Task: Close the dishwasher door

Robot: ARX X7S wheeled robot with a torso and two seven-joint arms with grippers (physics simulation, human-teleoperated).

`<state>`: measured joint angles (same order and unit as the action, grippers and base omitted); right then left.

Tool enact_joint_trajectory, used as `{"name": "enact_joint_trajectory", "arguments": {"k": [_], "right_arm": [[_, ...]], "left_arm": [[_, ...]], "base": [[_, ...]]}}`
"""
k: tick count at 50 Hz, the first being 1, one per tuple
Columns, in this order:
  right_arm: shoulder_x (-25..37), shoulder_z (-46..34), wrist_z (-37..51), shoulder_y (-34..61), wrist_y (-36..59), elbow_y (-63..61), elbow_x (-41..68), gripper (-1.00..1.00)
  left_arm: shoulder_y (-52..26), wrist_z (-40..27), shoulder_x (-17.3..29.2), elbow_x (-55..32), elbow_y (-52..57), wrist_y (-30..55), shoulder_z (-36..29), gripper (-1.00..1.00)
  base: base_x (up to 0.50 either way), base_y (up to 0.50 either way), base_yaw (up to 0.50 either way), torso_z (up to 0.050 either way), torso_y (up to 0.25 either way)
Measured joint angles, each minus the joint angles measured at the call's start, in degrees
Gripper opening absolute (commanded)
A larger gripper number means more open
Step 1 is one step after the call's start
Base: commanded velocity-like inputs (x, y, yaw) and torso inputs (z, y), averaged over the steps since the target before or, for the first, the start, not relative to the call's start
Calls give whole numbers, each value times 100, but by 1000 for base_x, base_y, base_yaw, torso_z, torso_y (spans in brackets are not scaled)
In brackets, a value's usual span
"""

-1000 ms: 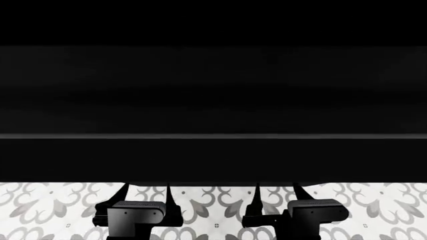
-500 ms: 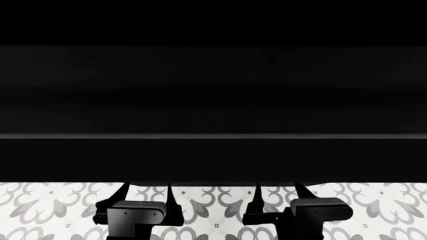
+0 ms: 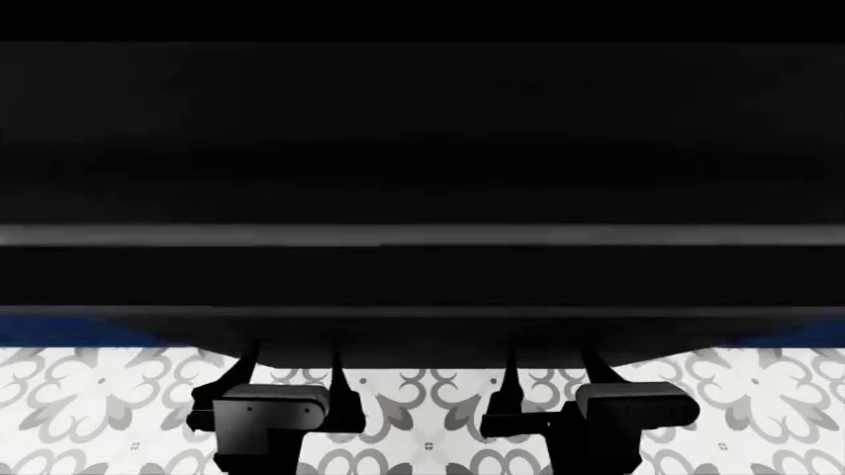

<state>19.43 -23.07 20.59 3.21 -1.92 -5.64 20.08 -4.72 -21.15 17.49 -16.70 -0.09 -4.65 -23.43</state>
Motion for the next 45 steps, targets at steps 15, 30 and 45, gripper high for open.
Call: {"name": "enact_joint_trajectory", "arguments": {"k": [15, 30, 45], "right_arm": [[2, -9, 14, 103, 87, 3, 82, 100], [88, 25, -15, 125, 107, -98, 200, 100], [173, 57, -20, 162, 148, -214, 275, 100]], "left_arm": [[-100, -11, 2, -31, -23, 74, -16, 100], [-184, -27, -1, -57, -26, 161, -22, 100], [-288, -44, 9, -121, -13, 279, -34, 100]], "base": [[0, 0, 0, 0, 1], [1, 0, 0, 0, 0], [3, 0, -1, 0, 1]]}}
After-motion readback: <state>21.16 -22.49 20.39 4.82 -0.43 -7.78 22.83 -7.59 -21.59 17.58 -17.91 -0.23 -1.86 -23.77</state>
